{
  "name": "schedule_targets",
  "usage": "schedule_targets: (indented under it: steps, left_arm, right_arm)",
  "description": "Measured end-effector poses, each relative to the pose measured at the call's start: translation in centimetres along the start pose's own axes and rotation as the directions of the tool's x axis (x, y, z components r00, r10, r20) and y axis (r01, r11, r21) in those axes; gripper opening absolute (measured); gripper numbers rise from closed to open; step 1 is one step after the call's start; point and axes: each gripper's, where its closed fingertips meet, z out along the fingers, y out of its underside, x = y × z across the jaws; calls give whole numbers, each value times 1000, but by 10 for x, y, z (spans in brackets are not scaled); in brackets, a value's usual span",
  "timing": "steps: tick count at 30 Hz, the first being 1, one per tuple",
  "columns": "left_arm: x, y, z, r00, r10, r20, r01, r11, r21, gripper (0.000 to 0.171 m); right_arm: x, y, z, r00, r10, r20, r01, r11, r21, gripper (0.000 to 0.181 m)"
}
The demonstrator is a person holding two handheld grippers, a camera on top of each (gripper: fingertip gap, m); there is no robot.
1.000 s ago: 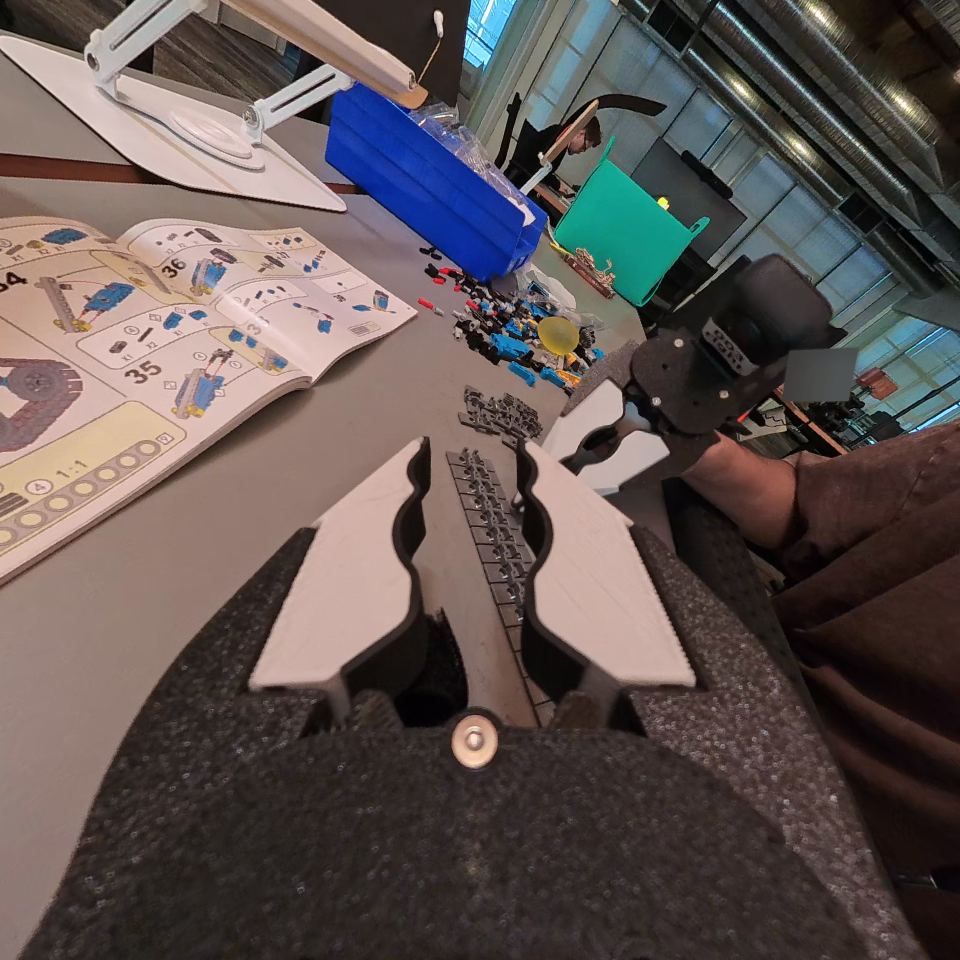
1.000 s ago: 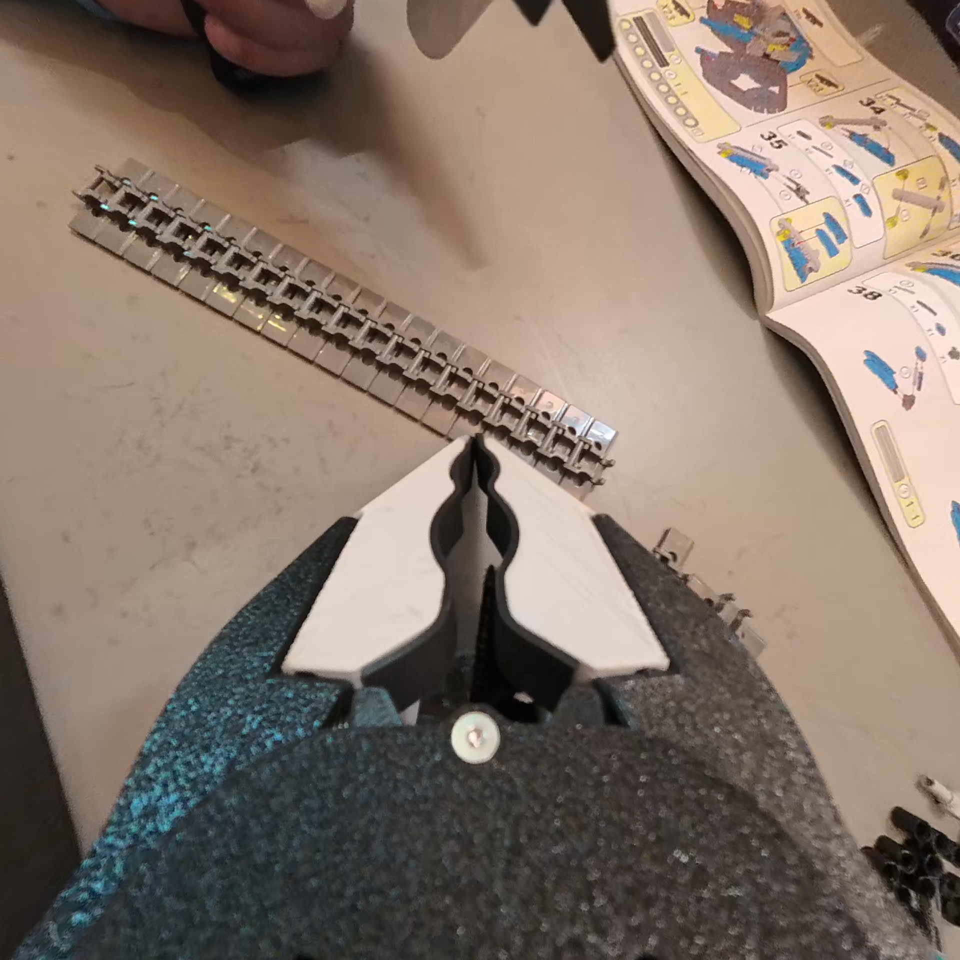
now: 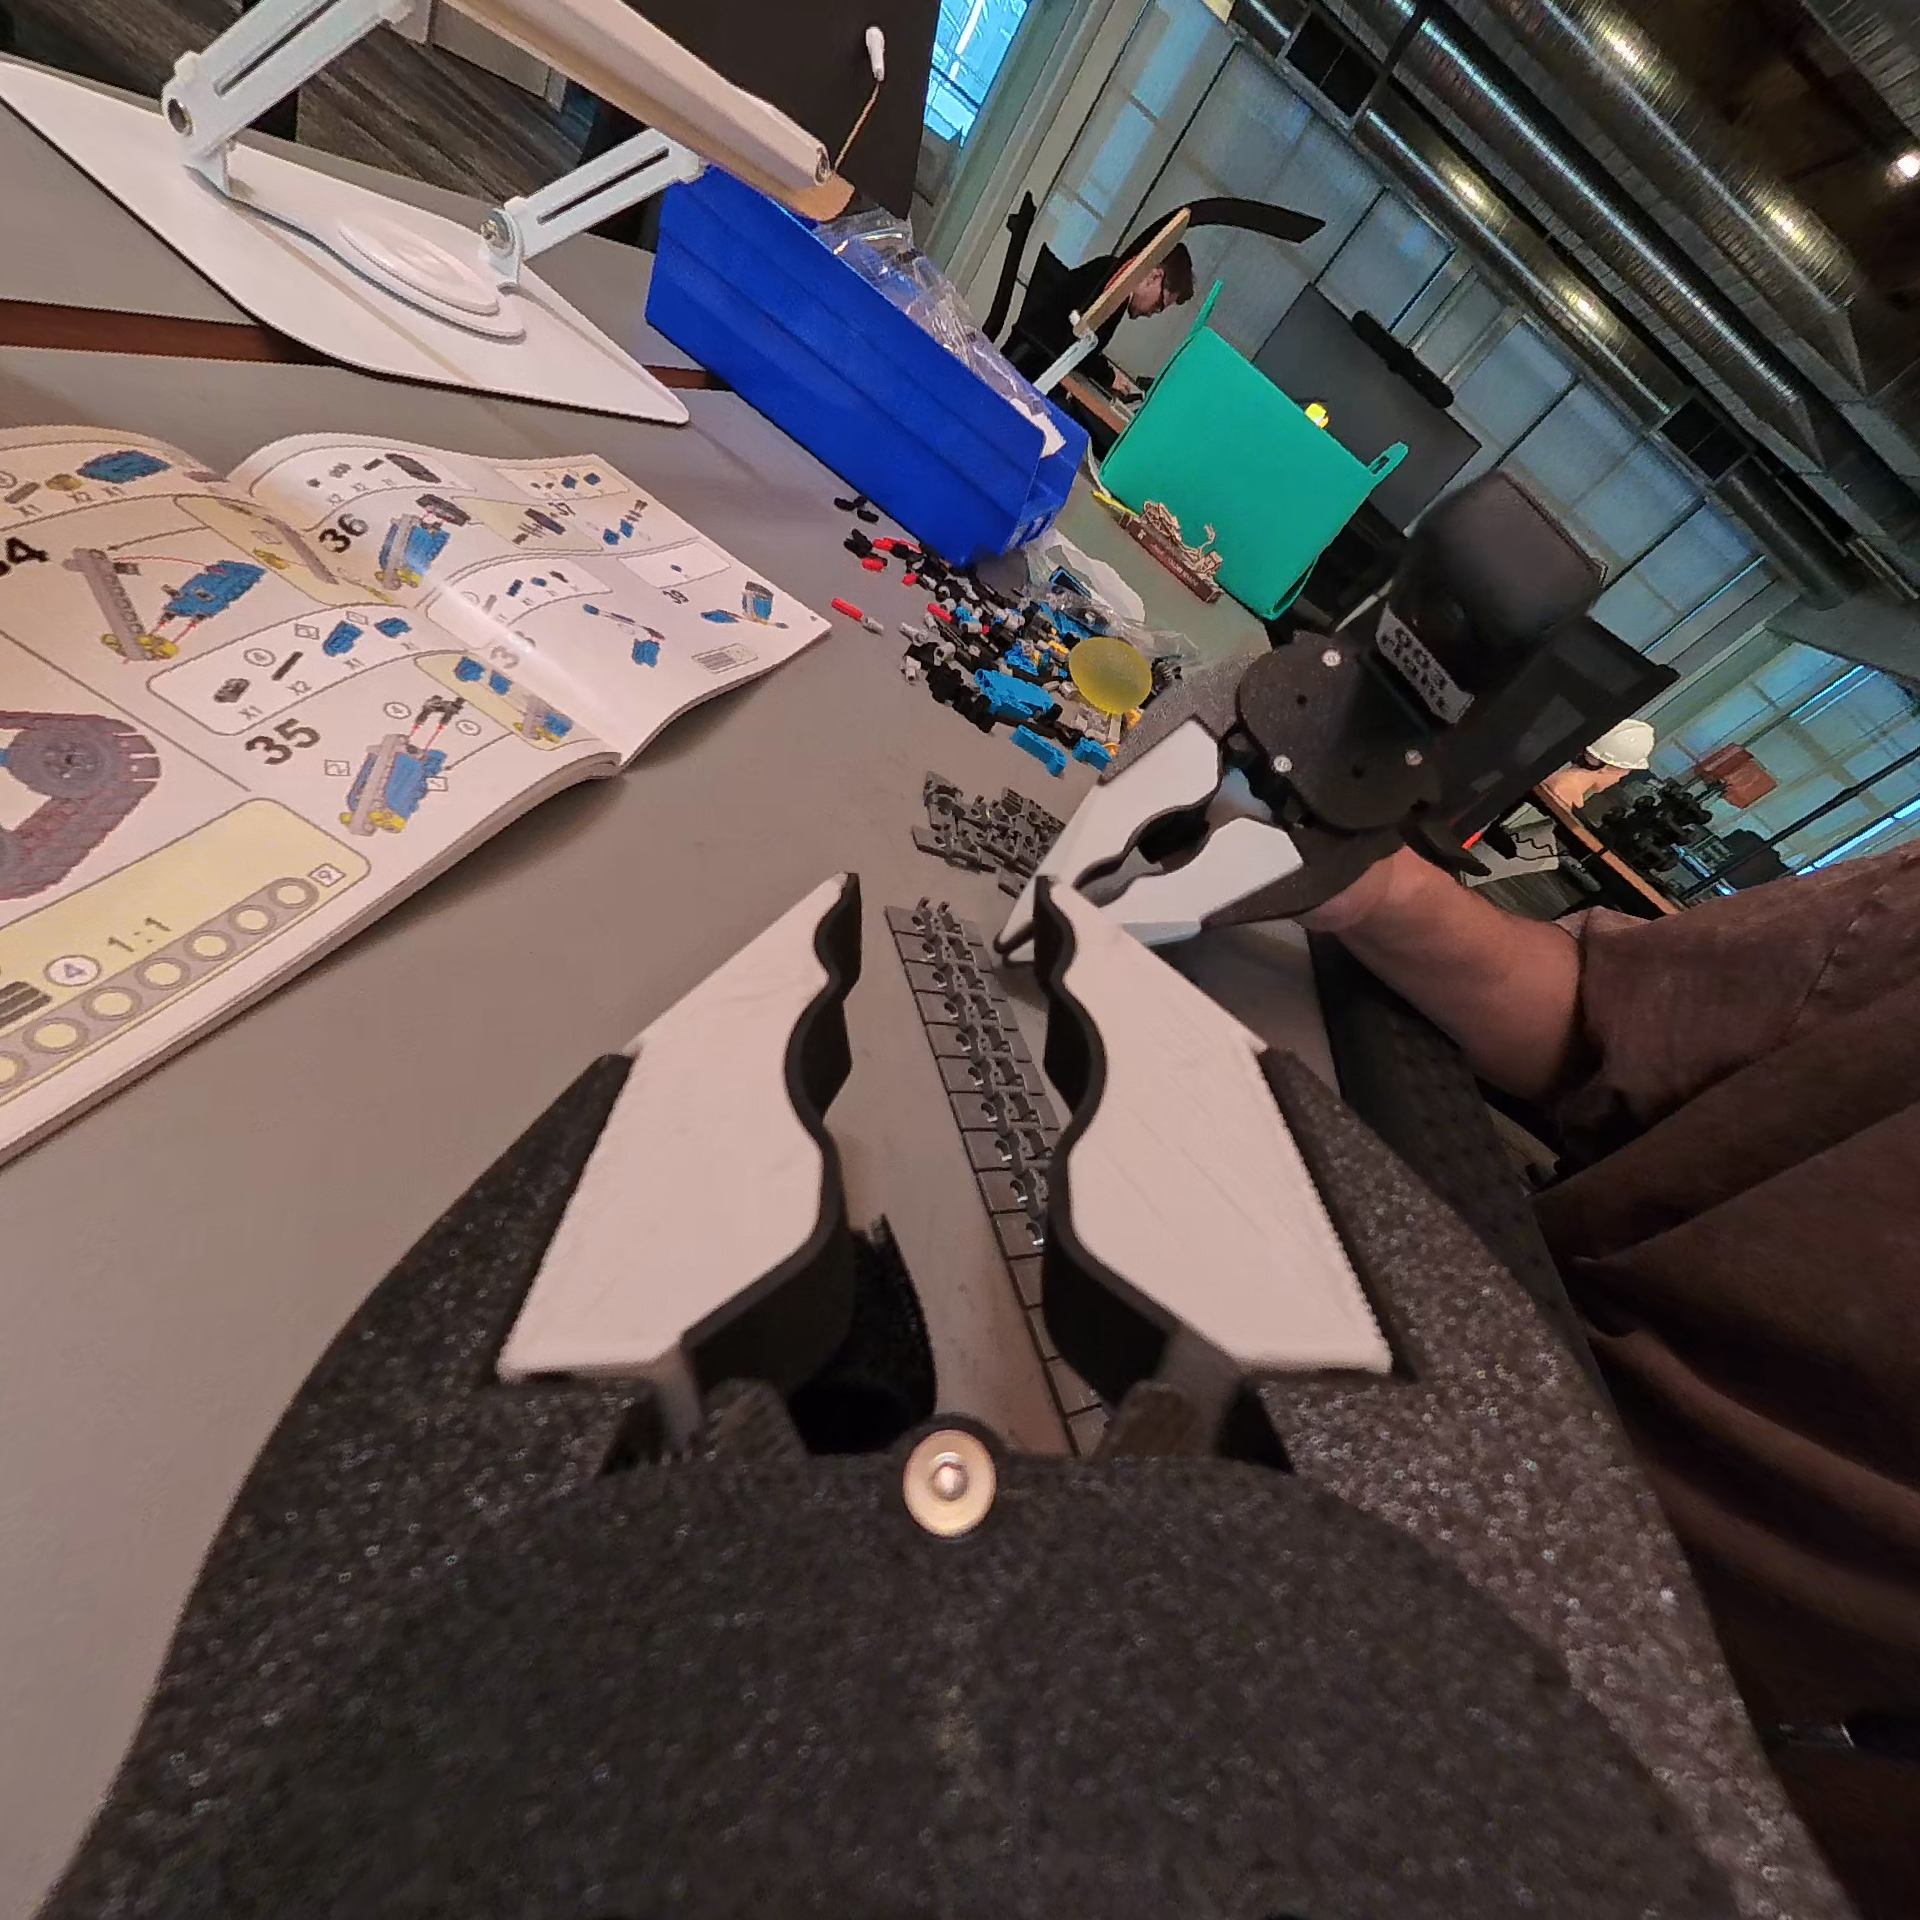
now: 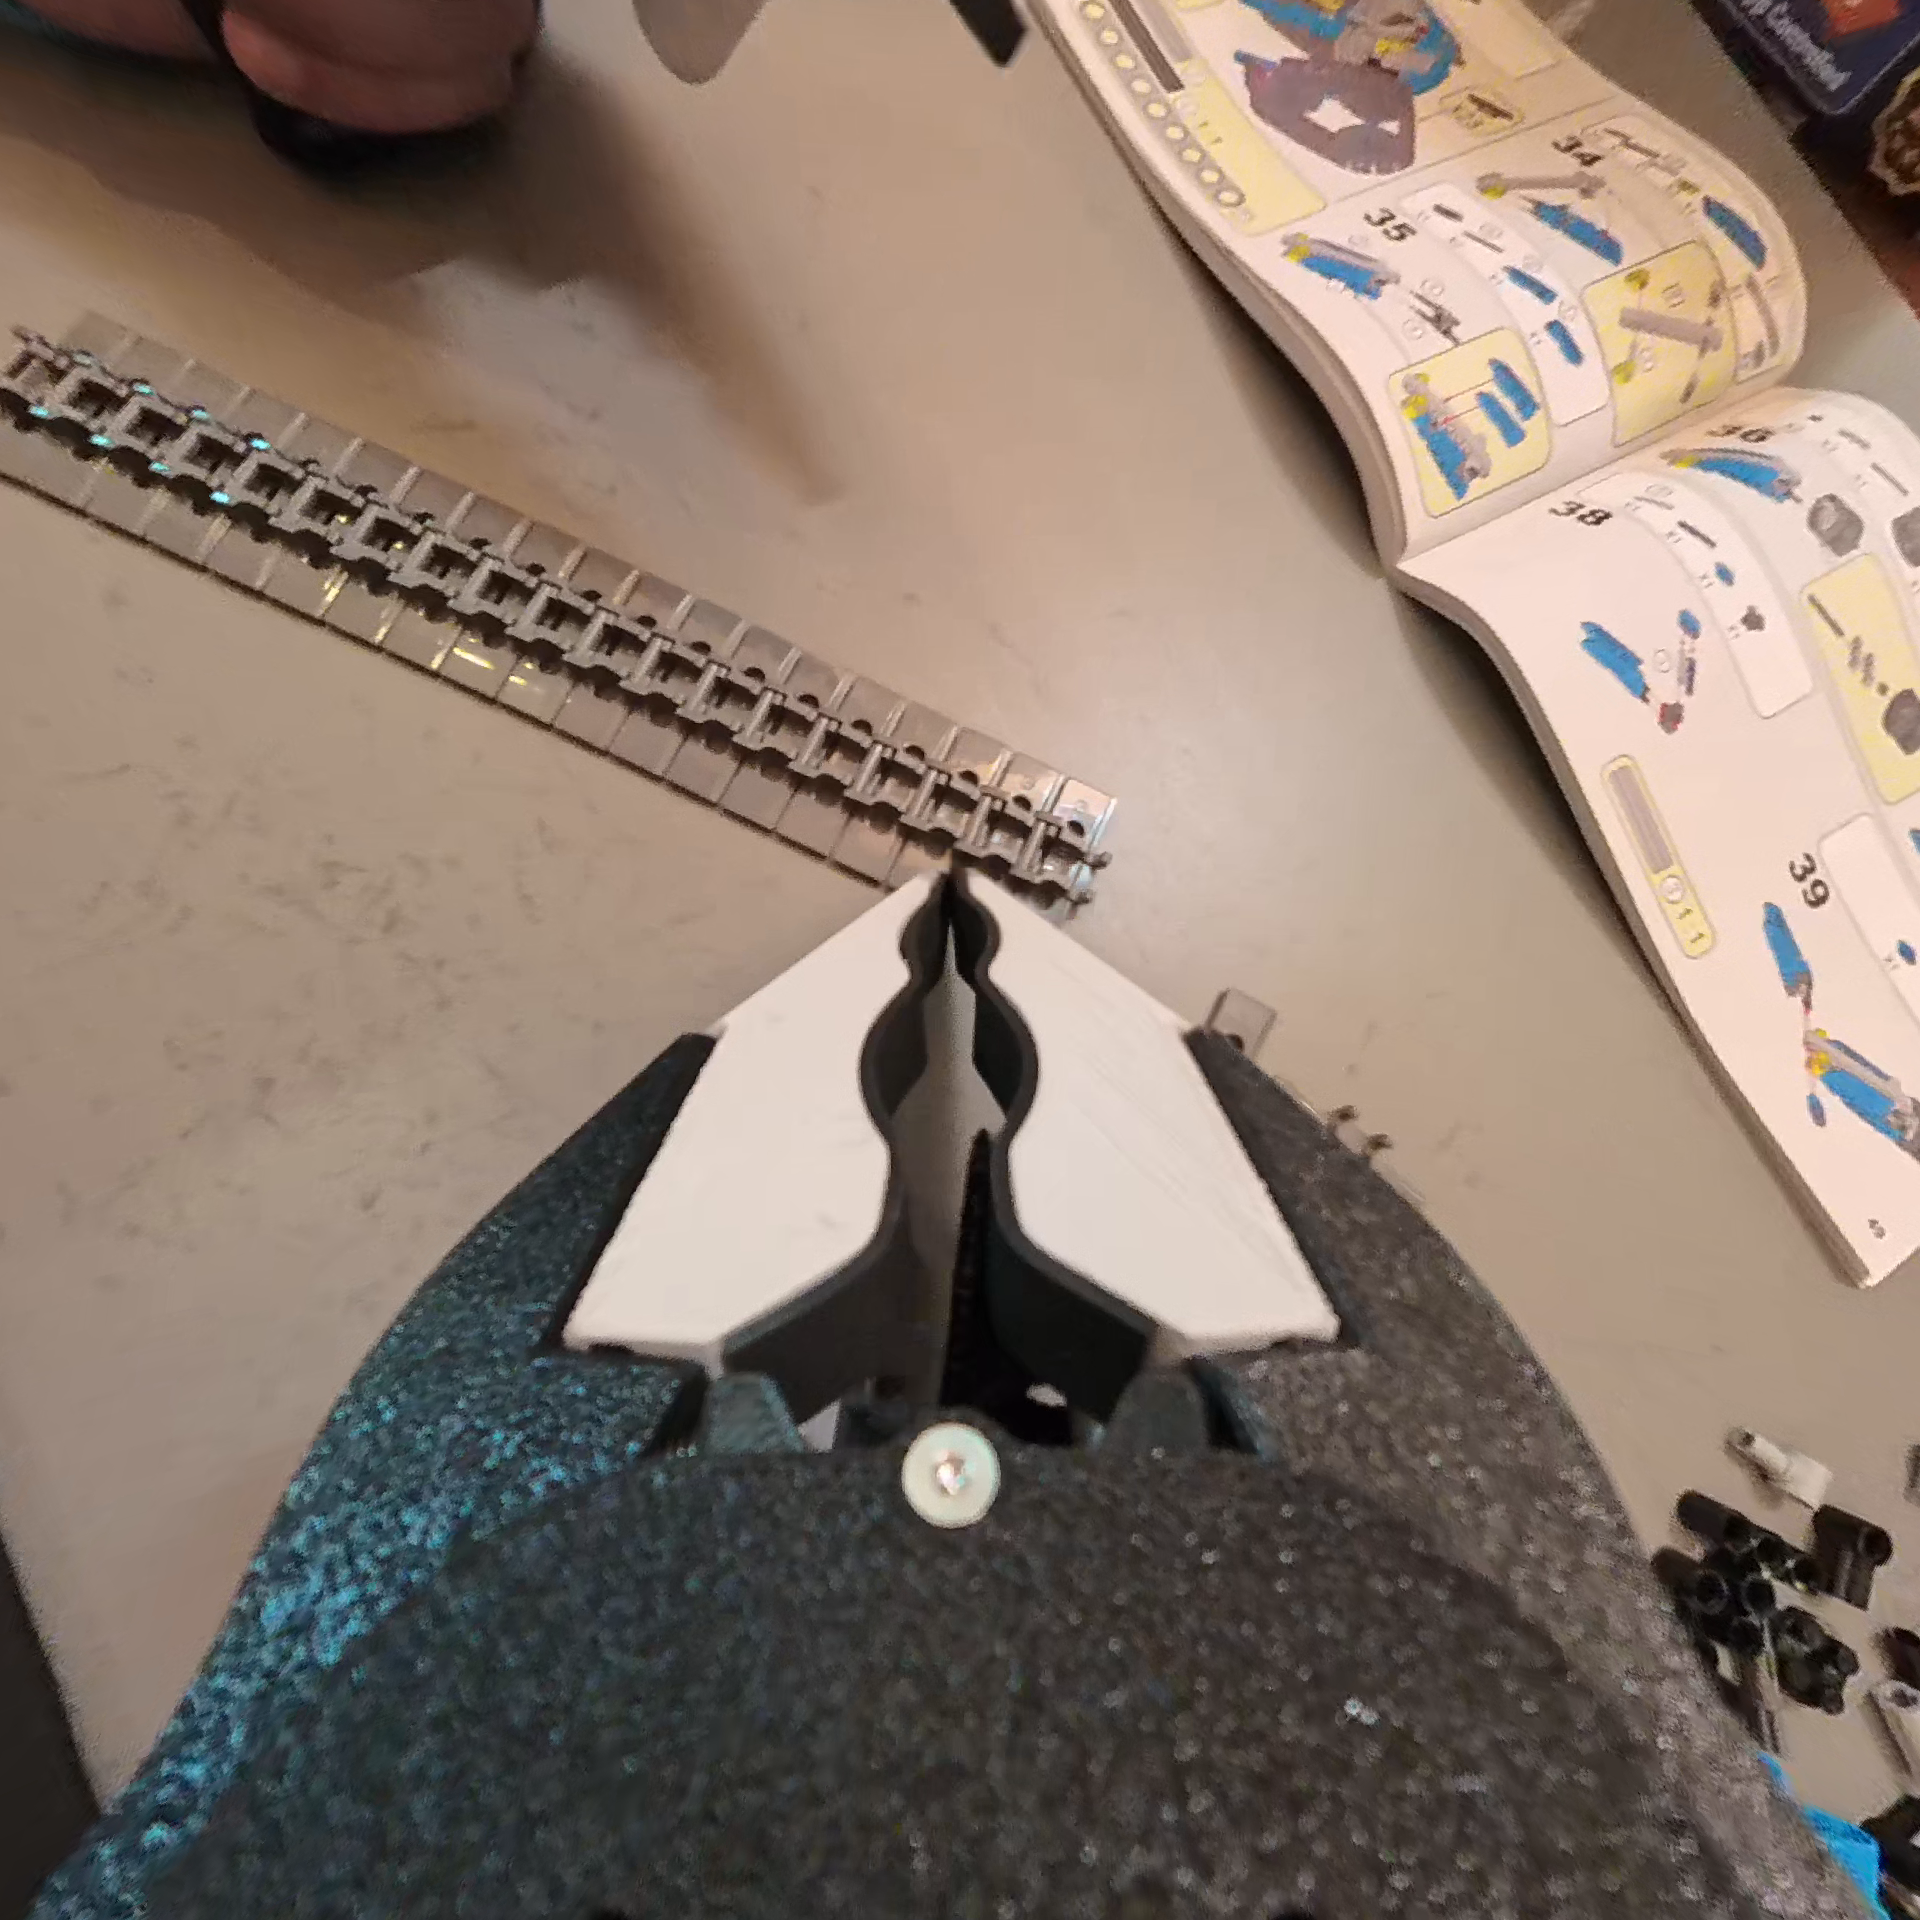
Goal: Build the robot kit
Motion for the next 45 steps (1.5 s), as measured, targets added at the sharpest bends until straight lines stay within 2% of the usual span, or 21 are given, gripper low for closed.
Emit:
schedule_targets:
  steps: [17, 23, 26, 31, 33, 35, 38, 40, 41, 45]
  left_arm:
    - [2, 2, 1, 1000, 13, 0, -13, 1000, -10, 33]
    - [5, 4, 3, 999, 40, 7, -40, 999, -27, 33]
    - [5, 4, 3, 999, 42, 11, -42, 999, -25, 33]
    - [10, 8, 7, 999, 46, 6, -46, 998, -37, 32]
    - [13, 11, 10, 998, 58, 5, -58, 997, -55, 32]
    - [16, 16, 13, 998, 68, 8, -67, 995, -79, 33]
    - [13, 24, 17, 996, 76, 44, -70, 989, -133, 33]
    - [11, 31, 18, 995, 81, 63, -69, 982, -179, 40]
    - [12, 36, 18, 995, 78, 62, -64, 976, -210, 42]
    - [16, 49, 23, 1000, 13, 25, -6, 962, -272, 48]
  right_arm:
    - [14, 11, 1, 998, 55, -42, -56, 998, -39, 0]
    - [21, 2, -2, 996, 37, -81, -35, 999, 17, 0]
    - [26, -6, -4, 992, 101, -69, -97, 993, 65, 17]
    - [21, 1, 9, 963, 262, 58, -263, 965, 3, 42]
    - [20, 2, 12, 973, 230, 33, -230, 973, -6, 41]
    - [13, 0, 12, 976, 212, 48, -212, 977, -12, 30]
    - [8, -3, 12, 990, 142, 14, -142, 990, -15, 30]
    - [8, -5, 10, 998, 31, -45, -32, 999, -19, 28]
    - [10, -6, 8, 994, -53, -101, 50, 998, -23, 19]
    - [-4, -26, -8, 900, -342, -270, 357, 934, 6, 16]
